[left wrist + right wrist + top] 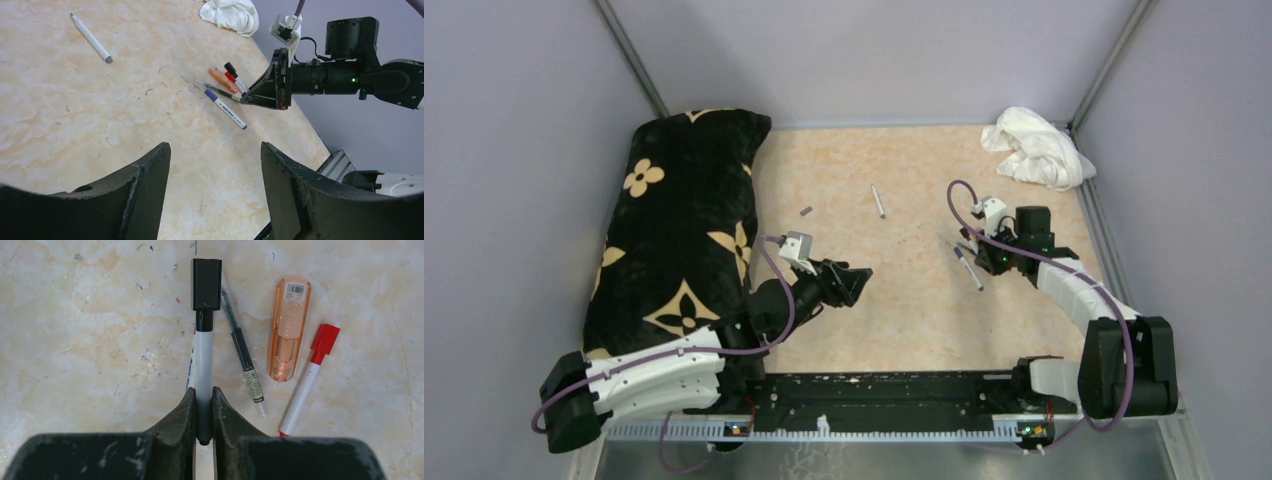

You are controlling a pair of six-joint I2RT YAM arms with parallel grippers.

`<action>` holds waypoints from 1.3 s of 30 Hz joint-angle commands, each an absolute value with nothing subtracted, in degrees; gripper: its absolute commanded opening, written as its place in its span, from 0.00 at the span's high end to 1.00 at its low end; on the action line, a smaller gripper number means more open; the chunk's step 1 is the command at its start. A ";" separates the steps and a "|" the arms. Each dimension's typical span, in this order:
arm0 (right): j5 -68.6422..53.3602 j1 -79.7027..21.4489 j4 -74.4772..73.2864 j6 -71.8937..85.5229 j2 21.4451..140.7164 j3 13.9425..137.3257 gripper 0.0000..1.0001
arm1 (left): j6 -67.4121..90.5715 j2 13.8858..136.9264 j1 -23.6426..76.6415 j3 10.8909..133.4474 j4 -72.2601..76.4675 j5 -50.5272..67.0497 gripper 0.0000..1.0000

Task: Insert the pens into the pen caps
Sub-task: Place the pen at the center of the board.

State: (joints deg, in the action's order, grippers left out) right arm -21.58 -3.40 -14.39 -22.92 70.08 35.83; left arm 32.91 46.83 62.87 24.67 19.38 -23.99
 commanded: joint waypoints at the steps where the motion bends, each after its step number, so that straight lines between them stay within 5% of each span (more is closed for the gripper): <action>1: -18.14 -2.13 -15.04 -22.85 72.54 39.51 0.91 | 33.66 47.21 62.58 23.47 19.41 -25.04 0.29; 31: -19.00 -1.60 -20.09 -23.50 77.04 43.16 0.76 | 26.56 57.44 62.16 30.17 16.38 -25.04 0.30; 39: -22.25 -0.76 -23.22 -25.59 73.93 45.31 0.69 | 25.31 69.13 51.38 37.34 16.14 -13.59 0.30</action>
